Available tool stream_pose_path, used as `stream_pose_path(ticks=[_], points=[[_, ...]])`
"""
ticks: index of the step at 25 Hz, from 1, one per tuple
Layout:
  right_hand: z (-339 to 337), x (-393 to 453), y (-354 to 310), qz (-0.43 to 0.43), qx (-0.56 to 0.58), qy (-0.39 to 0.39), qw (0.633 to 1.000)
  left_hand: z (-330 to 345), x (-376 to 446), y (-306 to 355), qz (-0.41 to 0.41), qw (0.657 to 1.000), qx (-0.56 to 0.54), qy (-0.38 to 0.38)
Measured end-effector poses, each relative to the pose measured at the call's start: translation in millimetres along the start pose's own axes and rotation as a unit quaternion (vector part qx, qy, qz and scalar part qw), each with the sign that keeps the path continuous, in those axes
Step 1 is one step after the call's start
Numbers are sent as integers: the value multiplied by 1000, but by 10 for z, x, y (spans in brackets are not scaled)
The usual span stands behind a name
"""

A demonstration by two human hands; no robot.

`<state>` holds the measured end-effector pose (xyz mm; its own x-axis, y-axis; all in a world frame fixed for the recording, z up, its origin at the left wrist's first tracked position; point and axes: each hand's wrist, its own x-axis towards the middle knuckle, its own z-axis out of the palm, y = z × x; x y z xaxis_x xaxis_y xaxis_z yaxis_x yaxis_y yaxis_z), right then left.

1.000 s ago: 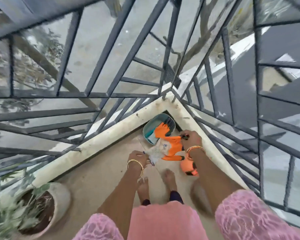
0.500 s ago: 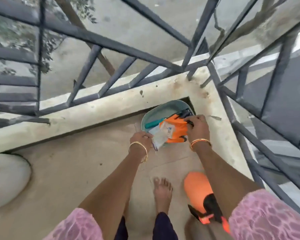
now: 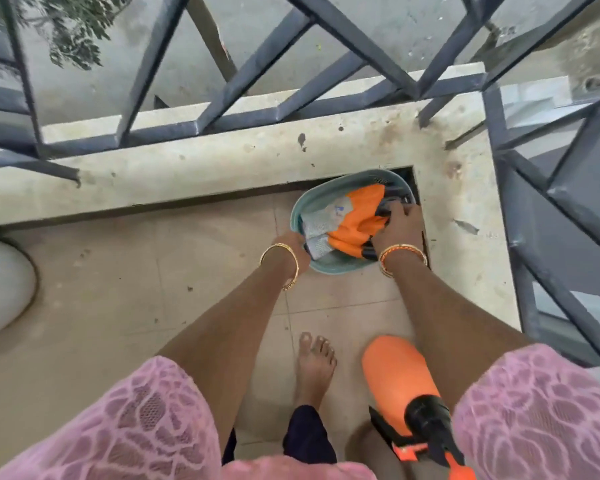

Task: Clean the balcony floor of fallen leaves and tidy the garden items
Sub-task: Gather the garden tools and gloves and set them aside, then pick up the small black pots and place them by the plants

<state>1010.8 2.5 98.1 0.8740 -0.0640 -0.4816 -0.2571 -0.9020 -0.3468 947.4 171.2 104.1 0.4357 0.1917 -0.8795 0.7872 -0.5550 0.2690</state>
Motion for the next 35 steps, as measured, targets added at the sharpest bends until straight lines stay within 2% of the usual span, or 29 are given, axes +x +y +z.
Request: stream_pose_path(ticks=[3, 6, 8, 11, 18, 24, 29, 35], points=[[-3, -345, -82, -53, -54, 27, 997, -7, -320, -97, 29, 998, 27, 58], [-17, -860, -262, -137, -106, 39, 984, -12, -769, -289, 40, 988, 133, 64], [-121, -1278, -411, -180, -140, 3, 974, -58, -1119, -451, 24, 980, 189, 61], [-266, -1898, -718, -225, -168, -63, 958, -122, -1759, -789, 11, 976, 205, 74], [-170, -3006, -1382, -350, -240, -128, 896, -158, -2846, -1719, -39, 984, 117, 128], [94, -4071, -1969, -437, -348, -209, 803, -224, -3730, -2835, -137, 975, -19, 173], [363, -5400, -2633, -477, -413, -261, 731, -377, -4637, -3882, -177, 962, -57, 202], [600, -7273, -3291, -561, -410, -242, 677, -663, -5956, -5135, -253, 929, -110, 247]])
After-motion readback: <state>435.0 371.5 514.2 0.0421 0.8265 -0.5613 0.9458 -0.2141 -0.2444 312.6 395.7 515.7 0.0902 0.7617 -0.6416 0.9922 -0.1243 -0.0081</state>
